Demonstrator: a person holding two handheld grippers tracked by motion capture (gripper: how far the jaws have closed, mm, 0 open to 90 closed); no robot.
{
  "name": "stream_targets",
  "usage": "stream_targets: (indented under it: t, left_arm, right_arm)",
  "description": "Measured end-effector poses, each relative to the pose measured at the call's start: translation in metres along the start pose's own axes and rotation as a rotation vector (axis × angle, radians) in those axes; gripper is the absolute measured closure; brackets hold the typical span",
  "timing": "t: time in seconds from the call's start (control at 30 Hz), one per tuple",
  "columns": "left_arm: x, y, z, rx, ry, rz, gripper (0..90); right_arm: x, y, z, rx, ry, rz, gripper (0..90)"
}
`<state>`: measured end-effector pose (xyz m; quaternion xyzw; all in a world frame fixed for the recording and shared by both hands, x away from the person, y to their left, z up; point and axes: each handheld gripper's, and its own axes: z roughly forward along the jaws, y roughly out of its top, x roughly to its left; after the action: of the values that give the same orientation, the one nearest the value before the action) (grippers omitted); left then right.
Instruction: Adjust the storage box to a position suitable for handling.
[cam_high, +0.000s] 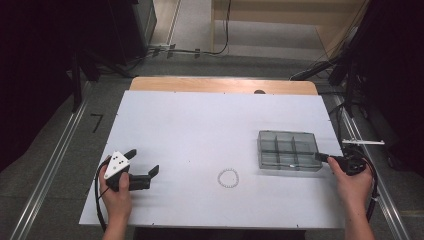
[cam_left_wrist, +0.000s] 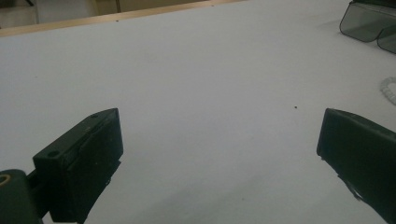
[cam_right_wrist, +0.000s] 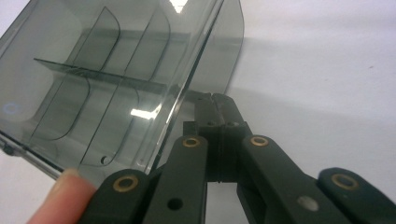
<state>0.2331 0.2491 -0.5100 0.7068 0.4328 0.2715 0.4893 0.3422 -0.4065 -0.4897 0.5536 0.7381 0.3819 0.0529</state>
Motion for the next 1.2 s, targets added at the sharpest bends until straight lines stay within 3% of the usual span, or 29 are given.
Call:
stream_targets:
  t: [0.2,0.57,1.2]
  left_arm:
    - [0.0,0.0,0.0,-0.004,-0.001,-0.003,0.1]
    - [0.001,0.0,0.0,-0.007,-0.005,-0.007,0.1]
    - [0.0,0.0,0.001,0.0,-0.009,-0.004,0.2]
  right_arm:
    - [0.004,-0.004,0.005,0.019,0.006,-0.003,88.3]
    - [0.03,-0.003,0.019,0.035,0.036,-0.052,88.3]
    - [0.047,0.004,0.04,0.007,0.059,-0.094,88.3]
